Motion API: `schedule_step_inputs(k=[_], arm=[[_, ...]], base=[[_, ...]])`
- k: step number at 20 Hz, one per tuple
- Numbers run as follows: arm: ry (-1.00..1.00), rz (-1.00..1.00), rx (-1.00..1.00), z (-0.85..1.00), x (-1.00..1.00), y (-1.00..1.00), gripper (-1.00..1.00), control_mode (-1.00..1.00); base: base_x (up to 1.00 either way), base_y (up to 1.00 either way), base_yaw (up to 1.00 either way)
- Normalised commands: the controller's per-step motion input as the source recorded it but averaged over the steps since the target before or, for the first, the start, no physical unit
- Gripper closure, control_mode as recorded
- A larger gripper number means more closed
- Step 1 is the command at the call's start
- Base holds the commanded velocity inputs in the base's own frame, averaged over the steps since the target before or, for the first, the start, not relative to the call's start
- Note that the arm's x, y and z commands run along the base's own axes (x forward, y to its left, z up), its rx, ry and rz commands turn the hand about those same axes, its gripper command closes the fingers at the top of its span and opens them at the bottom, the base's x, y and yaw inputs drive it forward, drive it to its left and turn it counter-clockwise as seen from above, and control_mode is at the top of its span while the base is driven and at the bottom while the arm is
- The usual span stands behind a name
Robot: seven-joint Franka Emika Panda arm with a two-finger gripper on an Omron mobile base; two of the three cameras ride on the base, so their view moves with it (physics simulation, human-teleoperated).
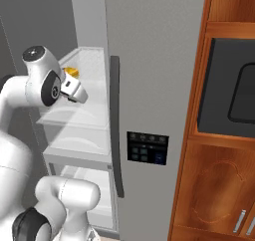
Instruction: Take the cheese, steak, and broccoli from the fridge and place them on the plate on the dining counter to create an appetizer plate.
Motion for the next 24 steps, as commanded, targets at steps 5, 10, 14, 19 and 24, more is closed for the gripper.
schedule_step_inputs(k=[5,10,14,19,24], arm=[[0.13,0.00,0.00,-0.32,-0.34,-0.10,1.00,-1.00],[0.01,-0.01,0.00,-0.08,-0.06,0.00,1.00,1.00],[0.00,0.00,0.00,0.00,0.00,0.00,1.00,1.00],[0.00,0.00,0.00,0.00,0.00,0.00,1.00,1.00],[0.00,0.00,0.00,0.00,0.00,0.00,1.00,1.00]], base=[[0.00,0.00,0.00],[-0.53,0.00,-0.01],[-1.00,0.00,-0.05],[-0.80,0.00,0.07],[-0.38,0.00,0.62]])
